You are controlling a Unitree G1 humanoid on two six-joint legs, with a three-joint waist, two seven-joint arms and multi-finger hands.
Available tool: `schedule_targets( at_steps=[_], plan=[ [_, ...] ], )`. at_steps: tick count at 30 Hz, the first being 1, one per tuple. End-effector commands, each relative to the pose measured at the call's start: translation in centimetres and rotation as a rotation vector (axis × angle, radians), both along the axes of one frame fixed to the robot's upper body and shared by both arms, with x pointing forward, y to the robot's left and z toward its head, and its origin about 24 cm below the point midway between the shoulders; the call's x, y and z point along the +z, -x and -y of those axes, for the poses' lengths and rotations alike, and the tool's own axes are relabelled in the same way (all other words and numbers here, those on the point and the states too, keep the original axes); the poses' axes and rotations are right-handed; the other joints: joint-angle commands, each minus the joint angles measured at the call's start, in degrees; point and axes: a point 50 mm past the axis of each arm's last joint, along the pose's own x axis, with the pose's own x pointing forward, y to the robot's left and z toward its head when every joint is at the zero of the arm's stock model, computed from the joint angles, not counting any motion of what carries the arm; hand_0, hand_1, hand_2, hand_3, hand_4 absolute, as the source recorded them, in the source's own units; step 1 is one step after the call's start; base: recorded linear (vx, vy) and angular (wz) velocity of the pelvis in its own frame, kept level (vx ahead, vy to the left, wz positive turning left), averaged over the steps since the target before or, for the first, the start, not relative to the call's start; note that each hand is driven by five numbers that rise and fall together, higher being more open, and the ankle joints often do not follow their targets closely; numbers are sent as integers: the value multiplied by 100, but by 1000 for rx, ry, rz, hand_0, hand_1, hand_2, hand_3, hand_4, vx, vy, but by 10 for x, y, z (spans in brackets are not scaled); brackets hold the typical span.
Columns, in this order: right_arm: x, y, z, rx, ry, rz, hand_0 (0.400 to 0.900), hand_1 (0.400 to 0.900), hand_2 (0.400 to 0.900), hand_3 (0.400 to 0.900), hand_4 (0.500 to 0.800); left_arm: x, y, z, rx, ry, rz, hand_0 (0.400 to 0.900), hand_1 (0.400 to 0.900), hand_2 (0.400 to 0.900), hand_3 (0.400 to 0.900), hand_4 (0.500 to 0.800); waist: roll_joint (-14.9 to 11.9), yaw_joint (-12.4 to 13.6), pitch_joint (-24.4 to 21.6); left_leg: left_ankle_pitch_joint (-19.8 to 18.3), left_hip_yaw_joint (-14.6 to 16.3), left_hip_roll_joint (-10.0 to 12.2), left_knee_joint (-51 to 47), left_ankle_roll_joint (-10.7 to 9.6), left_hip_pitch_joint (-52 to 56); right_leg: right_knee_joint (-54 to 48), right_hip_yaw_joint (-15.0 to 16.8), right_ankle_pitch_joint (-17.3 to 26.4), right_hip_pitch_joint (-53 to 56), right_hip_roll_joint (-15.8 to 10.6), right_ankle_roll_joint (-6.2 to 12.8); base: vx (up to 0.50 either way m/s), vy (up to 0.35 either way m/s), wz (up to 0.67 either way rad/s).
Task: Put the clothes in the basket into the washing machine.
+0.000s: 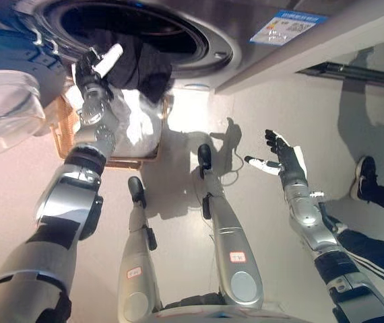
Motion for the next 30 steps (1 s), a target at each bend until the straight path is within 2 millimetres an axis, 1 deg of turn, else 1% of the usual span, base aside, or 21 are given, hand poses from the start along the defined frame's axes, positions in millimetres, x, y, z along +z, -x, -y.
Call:
schedule_targets(
  at_steps=[1,3,5,6,7,8,12,15,16,17,20,24,27,30],
  plan=[
    [0,29,35,-105,33,34,900,900,900,900,800,63,5,3,8,65,276,400,400,400,400,500,217,-152,-822,164,-182,438,-98,-300,-290,520,122,-351,-554,-108,636,32,-11,4],
    [0,33,38,-124,35,41,900,900,900,900,800,72,5,8,3,92,300,400,400,400,400,500,249,-194,-883,175,-190,432,-98,-339,-444,494,91,-326,-661,-134,658,37,-8,10],
    [0,35,38,-130,29,49,900,900,900,900,800,87,6,9,4,119,336,400,400,400,400,500,257,-251,-968,160,-196,431,-98,-347,-592,460,84,-293,-748,-145,676,18,-1,3],
    [0,35,38,-130,29,50,900,900,900,900,800,88,6,9,3,118,337,400,400,400,400,500,259,-251,-979,163,-198,430,-98,-346,-610,459,84,-290,-765,-147,677,40,-15,-5],
    [-1,36,36,-129,22,52,900,900,900,900,800,98,8,7,6,136,367,400,400,400,400,500,254,-263,-1038,153,-191,430,-98,-343,-689,433,82,-254,-834,-139,692,36,-11,-7],
    [-3,38,35,-128,21,47,900,900,900,900,800,100,9,6,5,139,377,400,400,400,400,500,256,-263,-1067,148,-206,422,-98,-339,-727,413,81,-235,-855,-145,698,53,-14,-5],
    [-12,45,31,-113,20,13,900,900,900,900,800,98,10,15,-24,183,402,400,400,400,400,500,286,-226,-1131,136,-232,373,-98,-313,-775,370,72,-201,-848,-189,706,45,-1,5],
    [-17,48,31,-104,25,-11,900,900,900,900,800,88,7,15,-23,154,361,400,400,400,400,500,303,-200,-1168,128,-234,341,-98,-299,-741,389,72,-215,-818,-206,698,31,21,3],
    [-17,48,30,-98,27,-15,900,900,900,900,800,84,6,13,-15,141,342,635,635,635,635,641,308,-186,-1172,124,-236,330,-98,-297,-732,392,76,-215,-806,-212,697,18,12,5],
    [-17,48,30,-94,28,-17,900,900,900,900,800,81,5,13,-13,131,329,900,900,900,900,800,315,-172,-1180,126,-235,326,-98,-292,-725,391,73,-213,-792,-224,697,16,10,4],
    [-19,48,30,-91,29,-23,900,900,900,900,800,80,4,14,-10,86,317,900,900,900,900,800,322,-138,-1169,126,-256,319,-98,-289,-701,371,53,-215,-745,-243,697,11,12,4],
    [-22,49,31,-89,28,-36,900,900,900,900,800,69,3,18,-5,5,283,900,900,900,900,800,314,-86,-1128,158,-286,312,-98,-287,-642,389,-10,-232,-641,-264,687,2,-5,10],
    [-26,49,30,-89,22,-51,900,900,900,900,800,50,3,20,-3,-57,234,900,900,900,900,800,293,-26,-1107,170,-319,293,-98,-270,-571,418,-46,-246,-542,-280,677,-9,-3,9],
    [-29,46,28,-86,16,-66,900,900,900,900,800,19,2,18,1,-77,157,900,900,900,900,800,289,56,-1107,164,-329,284,-98,-248,-420,535,-48,-309,-445,-307,662,-8,22,6]
  ],
)
